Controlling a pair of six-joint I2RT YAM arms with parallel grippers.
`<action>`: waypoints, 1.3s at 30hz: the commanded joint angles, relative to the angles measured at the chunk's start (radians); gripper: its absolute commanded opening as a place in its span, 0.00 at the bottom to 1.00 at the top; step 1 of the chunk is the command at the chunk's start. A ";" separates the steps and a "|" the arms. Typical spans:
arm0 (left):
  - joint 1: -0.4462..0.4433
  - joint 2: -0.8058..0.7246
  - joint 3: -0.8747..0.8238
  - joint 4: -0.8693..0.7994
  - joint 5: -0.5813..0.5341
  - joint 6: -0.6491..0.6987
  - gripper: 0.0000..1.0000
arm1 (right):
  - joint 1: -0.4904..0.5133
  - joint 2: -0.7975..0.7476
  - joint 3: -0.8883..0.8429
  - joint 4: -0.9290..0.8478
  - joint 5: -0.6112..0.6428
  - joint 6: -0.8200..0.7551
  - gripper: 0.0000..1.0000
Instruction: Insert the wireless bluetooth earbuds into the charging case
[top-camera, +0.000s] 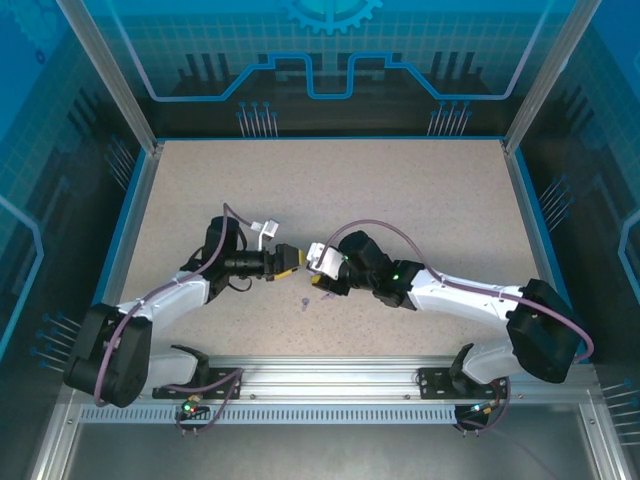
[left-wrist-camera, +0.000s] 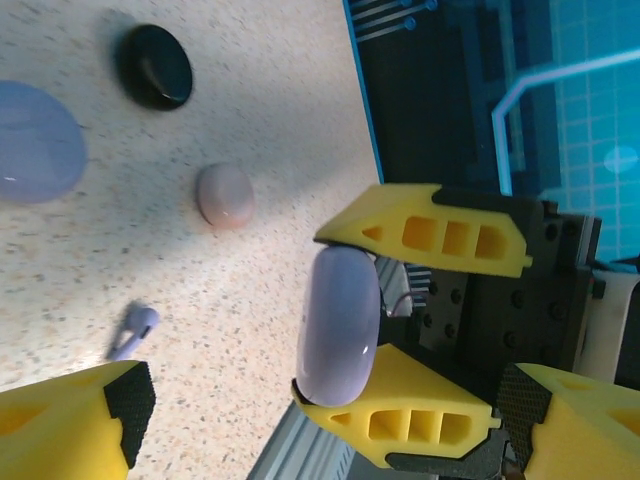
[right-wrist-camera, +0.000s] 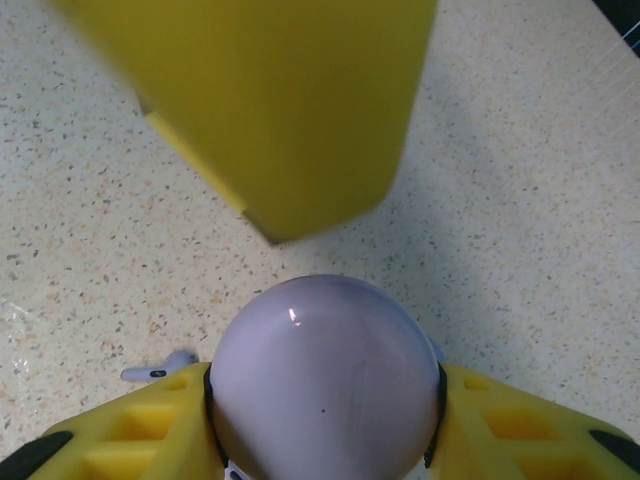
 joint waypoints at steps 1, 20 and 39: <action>-0.036 0.031 0.039 0.043 0.047 0.003 0.90 | -0.010 -0.033 -0.022 0.045 -0.006 -0.014 0.47; -0.101 0.132 0.095 0.051 0.093 0.022 0.48 | -0.014 -0.024 -0.005 0.026 0.006 -0.020 0.47; -0.114 0.091 0.100 0.048 0.083 0.103 0.27 | -0.050 -0.057 0.006 -0.028 -0.067 0.010 0.59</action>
